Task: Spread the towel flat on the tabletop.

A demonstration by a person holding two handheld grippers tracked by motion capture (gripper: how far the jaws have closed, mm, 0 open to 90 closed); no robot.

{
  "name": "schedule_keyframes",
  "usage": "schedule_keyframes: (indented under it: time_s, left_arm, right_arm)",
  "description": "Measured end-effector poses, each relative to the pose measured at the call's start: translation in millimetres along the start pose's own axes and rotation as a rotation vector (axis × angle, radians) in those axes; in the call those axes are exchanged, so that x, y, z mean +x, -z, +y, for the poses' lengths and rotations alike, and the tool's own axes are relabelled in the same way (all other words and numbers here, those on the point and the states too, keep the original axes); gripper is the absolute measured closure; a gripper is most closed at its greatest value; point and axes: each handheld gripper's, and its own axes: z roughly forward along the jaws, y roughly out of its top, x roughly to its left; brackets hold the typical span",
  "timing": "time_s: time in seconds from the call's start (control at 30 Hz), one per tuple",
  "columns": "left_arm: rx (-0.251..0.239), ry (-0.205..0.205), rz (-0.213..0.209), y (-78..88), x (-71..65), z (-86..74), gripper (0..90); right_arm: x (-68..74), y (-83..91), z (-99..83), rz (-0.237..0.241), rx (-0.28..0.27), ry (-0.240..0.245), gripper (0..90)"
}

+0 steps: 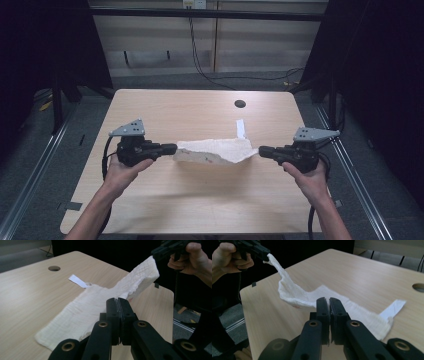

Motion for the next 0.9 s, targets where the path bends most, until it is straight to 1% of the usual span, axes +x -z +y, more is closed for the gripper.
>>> schedule_keyframes:
  time_s: [0.03, 0.07, 0.1, 0.13, 0.17, 0.2, 0.23, 0.33, 0.4, 0.43, 0.47, 0.5, 0.53, 0.6, 0.67, 0.7, 0.73, 0.77, 0.8, 0.83, 0.87, 0.9]
  left_arm:
    - [0.002, -0.003, 0.005, 2.9, 0.8, 3.6, 88.8]
    - [-0.003, 0.003, 0.006, 6.3, 1.4, 6.9, 88.8]
    - [-0.003, 0.003, 0.006, 6.3, 1.4, 6.9, 88.8]
    - [-0.021, 0.001, 0.01, 13.4, 1.7, 13.0, 88.8]
    - [-0.021, 0.001, 0.01, 13.4, 1.7, 13.0, 88.8]
    - [-0.025, 0.006, 0.006, 19.0, 0.7, 19.2, 88.8]
    - [-0.027, 0.007, 0.0, 21.2, -0.5, 22.3, 88.8]
    - [-0.034, -0.005, -0.005, 27.6, -5.5, 32.5, 88.8]
    - [-0.044, -0.019, -0.005, 33.2, -10.3, 39.1, 88.8]
    - [-0.058, -0.024, -0.004, 36.9, -13.1, 42.0, 88.8]
    - [-0.072, -0.03, 0.007, 41.1, -16.0, 44.7, 88.8]
    - [-0.072, -0.03, 0.007, 41.1, -16.0, 44.7, 88.8]
    - [-0.078, -0.048, 0.011, 49.0, -20.9, 50.5, 88.8]
    - [-0.089, -0.045, 0.02, 56.0, -24.2, 56.3, 88.8]
    - [-0.098, -0.06, 0.036, 62.4, -28.2, 61.7, 88.8]
    - [-0.1, -0.062, 0.032, 65.3, -29.9, 64.0, 88.8]
    - [-0.097, -0.068, 0.041, 68.0, -31.7, 66.3, 88.8]
    - [-0.097, -0.068, 0.041, 68.0, -31.7, 66.3, 88.8]
    - [-0.117, -0.075, 0.03, 73.7, -34.4, 69.1, 88.8]
    - [-0.117, -0.075, 0.03, 73.7, -34.4, 69.1, 88.8]
    - [-0.13, -0.082, 0.035, 78.6, -36.3, 69.7, 88.8]
    - [-0.13, -0.082, 0.035, 78.6, -36.3, 69.7, 88.8]
  right_arm:
    - [0.3, 2.9, 5.4, -0.004, -0.005, 0.008, 87.3]
    - [0.5, 5.9, 10.6, -0.009, -0.011, 0.013, 87.3]
    - [0.5, 5.9, 10.6, -0.009, -0.011, 0.013, 87.3]
    - [-0.1, 12.1, 20.3, -0.023, -0.016, 0.024, 87.3]
    - [-0.5, 15.6, 24.7, -0.029, -0.021, 0.028, 87.3]
    - [-0.8, 18.5, 28.9, -0.029, -0.025, 0.029, 87.4]
    - [-0.5, 21.3, 33.1, -0.035, -0.023, 0.03, 87.4]
    - [2.7, 26.9, 45.3, -0.045, -0.016, 0.045, 87.4]
    - [7.5, 31.2, 53.7, -0.047, -0.019, 0.057, 87.4]
    - [11.0, 34.4, 57.8, -0.048, -0.026, 0.065, 87.4]
    - [14.8, 38.1, 61.8, -0.045, -0.035, 0.074, 87.4]
    - [14.8, 38.1, 61.8, -0.045, -0.035, 0.074, 87.4]
    - [23.0, 46.0, 69.3, -0.038, -0.059, 0.098, 87.4]
    - [30.7, 52.8, 76.5, -0.044, -0.084, 0.123, 87.5]
    - [37.4, 57.3, 84.1, -0.042, -0.094, 0.143, 87.5]
    - [40.5, 59.3, 87.8, -0.04, -0.097, 0.152, 87.5]
    - [43.3, 60.9, 91.4, -0.026, -0.102, 0.154, 87.5]
    - [43.3, 60.9, 91.4, -0.026, -0.102, 0.154, 87.5]
    - [48.9, 65.3, 97.7, -0.004, -0.119, 0.164, 87.5]
    - [48.9, 65.3, 97.7, -0.004, -0.119, 0.164, 87.5]
    - [54.9, 69.7, 102.2, 0.041, -0.151, 0.174, 87.5]
    - [54.9, 69.7, 102.2, 0.041, -0.151, 0.174, 87.5]
